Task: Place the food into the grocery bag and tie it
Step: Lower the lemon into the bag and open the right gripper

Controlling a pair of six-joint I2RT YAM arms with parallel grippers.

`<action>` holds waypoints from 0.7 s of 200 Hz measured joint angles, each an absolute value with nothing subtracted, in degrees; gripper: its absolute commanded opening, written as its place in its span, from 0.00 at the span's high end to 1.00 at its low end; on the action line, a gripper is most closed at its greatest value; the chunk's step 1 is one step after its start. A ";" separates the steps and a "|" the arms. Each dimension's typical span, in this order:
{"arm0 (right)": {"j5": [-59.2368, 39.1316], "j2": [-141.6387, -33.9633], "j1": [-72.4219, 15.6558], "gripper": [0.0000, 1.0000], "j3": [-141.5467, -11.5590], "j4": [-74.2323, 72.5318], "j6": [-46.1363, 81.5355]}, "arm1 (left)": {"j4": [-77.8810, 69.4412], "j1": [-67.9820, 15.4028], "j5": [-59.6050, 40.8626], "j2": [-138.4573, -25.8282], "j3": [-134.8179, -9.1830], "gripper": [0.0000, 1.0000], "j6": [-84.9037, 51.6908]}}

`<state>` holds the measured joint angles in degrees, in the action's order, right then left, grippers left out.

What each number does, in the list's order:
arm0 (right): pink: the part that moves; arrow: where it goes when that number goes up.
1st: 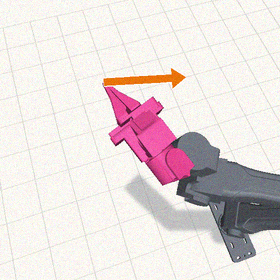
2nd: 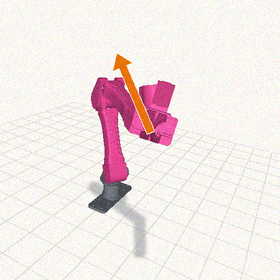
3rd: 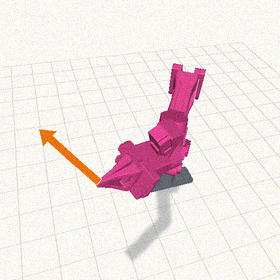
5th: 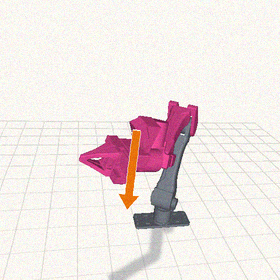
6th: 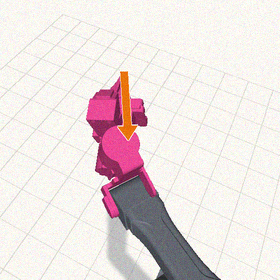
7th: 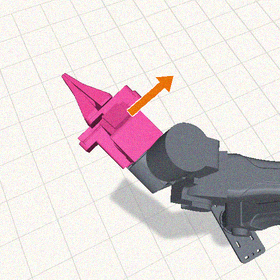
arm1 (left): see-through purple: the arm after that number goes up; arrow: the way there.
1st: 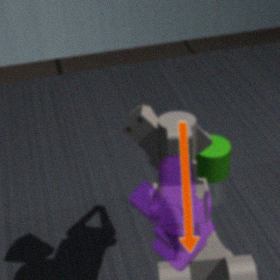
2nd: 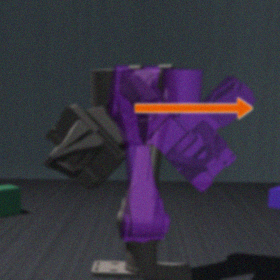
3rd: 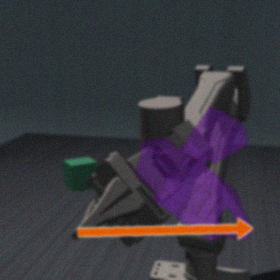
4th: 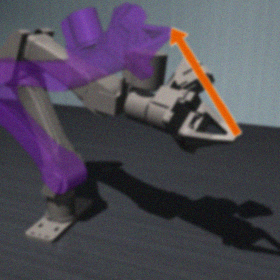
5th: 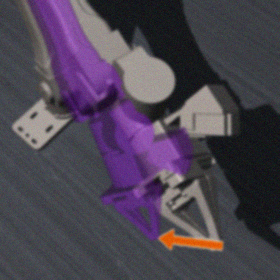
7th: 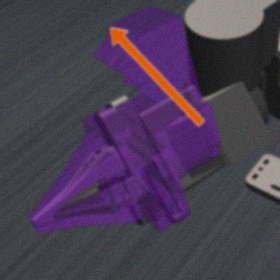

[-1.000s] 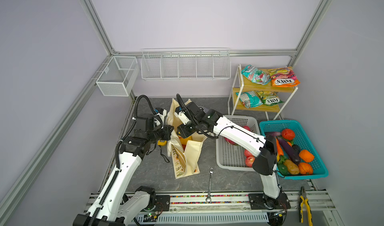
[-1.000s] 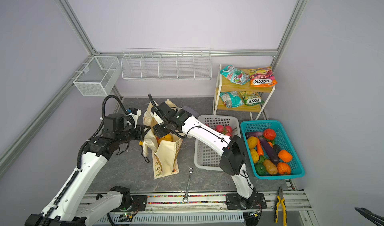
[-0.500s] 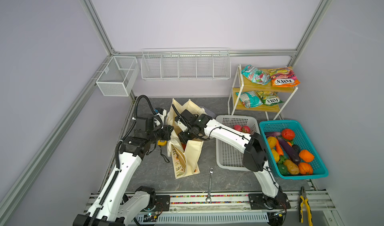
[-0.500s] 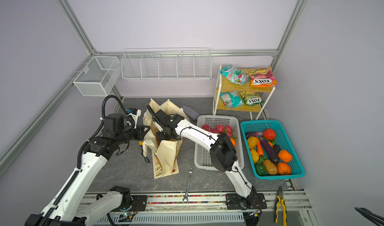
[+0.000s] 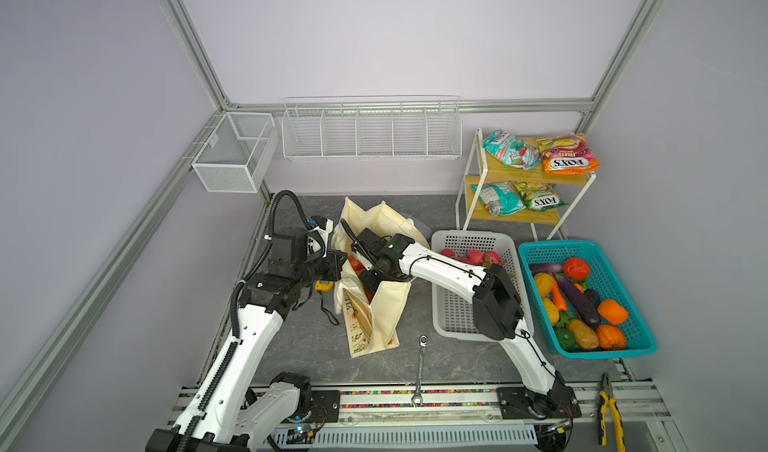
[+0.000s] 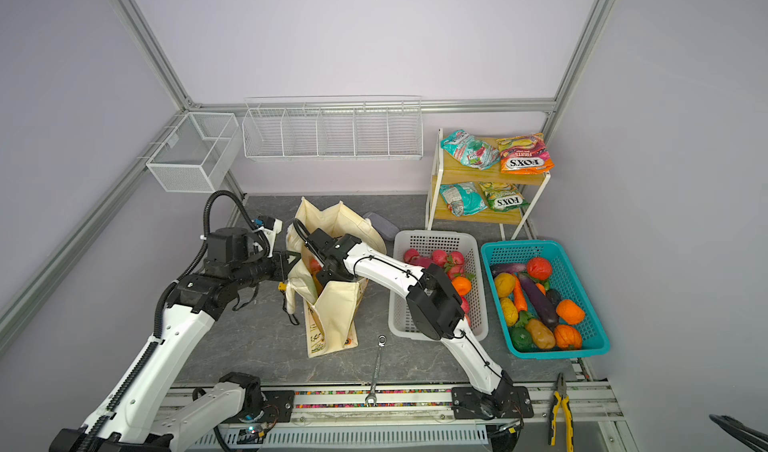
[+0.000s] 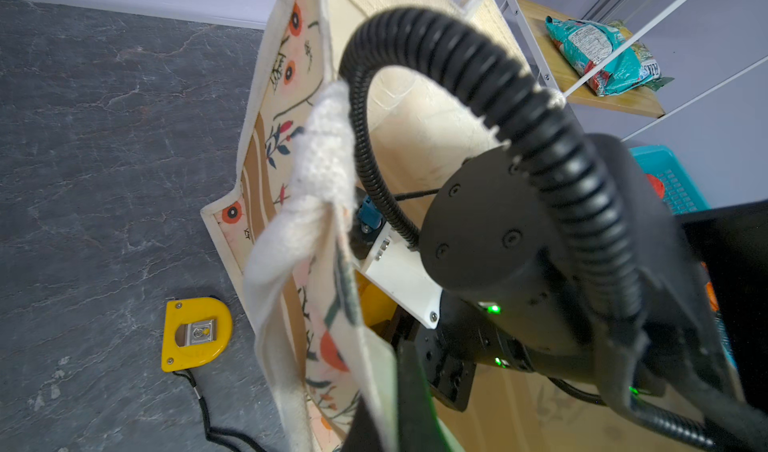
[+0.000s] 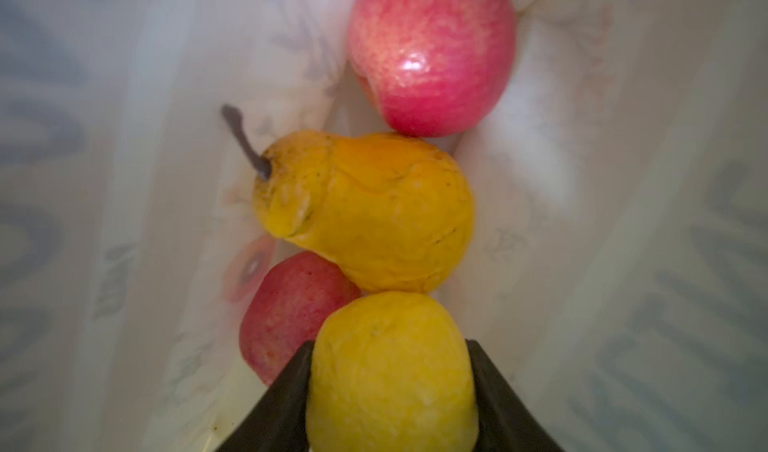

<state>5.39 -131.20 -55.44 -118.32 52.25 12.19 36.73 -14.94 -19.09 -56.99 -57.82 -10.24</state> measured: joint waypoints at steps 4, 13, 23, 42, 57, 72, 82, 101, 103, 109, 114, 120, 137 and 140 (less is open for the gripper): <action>6.04 -131.20 -55.35 0.44 -118.37 52.56 12.40 | 36.73 -14.94 -19.09 -56.97 -57.82 1.00 -10.24; 7.35 -131.22 -55.20 0.43 -118.41 53.30 12.64 | 36.71 -14.94 -19.07 -56.90 -57.82 1.00 -10.24; 8.95 -131.31 -54.98 0.42 -118.45 53.98 13.26 | 36.73 -14.94 -18.94 -56.82 -57.82 1.00 -10.24; 12.56 -131.35 -54.61 0.40 -118.63 55.75 13.96 | 36.71 -14.94 -18.83 -56.77 -57.82 1.00 -10.24; 15.20 -131.35 -54.22 0.36 -118.72 57.06 14.68 | 36.73 -14.94 -18.83 -56.77 -57.82 1.00 -10.24; 16.95 -131.33 -53.95 0.33 -118.72 58.11 15.18 | 36.73 -14.94 -18.85 -56.77 -57.76 1.00 -10.24; 17.50 -131.33 -53.87 0.30 -118.72 58.57 15.42 | 36.71 -14.94 -18.83 -56.77 -57.74 1.00 -10.24; 17.72 -131.31 -53.87 0.21 -118.72 58.89 15.97 | 36.71 -14.94 -18.85 -56.77 -57.74 1.00 -10.24; 17.69 -131.31 -53.87 0.20 -118.72 58.92 16.19 | 36.71 -14.94 -18.85 -56.77 -57.74 1.00 -10.24; 17.61 -131.31 -53.87 0.18 -118.72 58.96 16.34 | 36.71 -14.94 -18.85 -56.77 -57.74 1.00 -10.24; 17.45 -131.28 -53.87 0.16 -118.72 59.00 16.29 | 36.71 -14.94 -18.85 -56.77 -57.74 1.00 -10.24; 17.26 -131.28 -53.87 0.14 -118.85 59.16 16.47 | 36.71 -14.94 -18.85 -56.77 -57.74 1.00 -10.24; 16.49 -131.28 -53.87 0.08 -119.61 59.81 16.75 | 36.71 -14.94 -18.83 -56.80 -57.74 1.00 -10.24; 16.47 -131.28 -53.89 0.05 -119.92 60.03 16.69 | 36.71 -14.94 -18.83 -56.80 -57.74 1.00 -10.24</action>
<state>16.47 -131.28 -53.89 -119.92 60.03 16.69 36.71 -14.94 -18.83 -56.80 -57.74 -10.24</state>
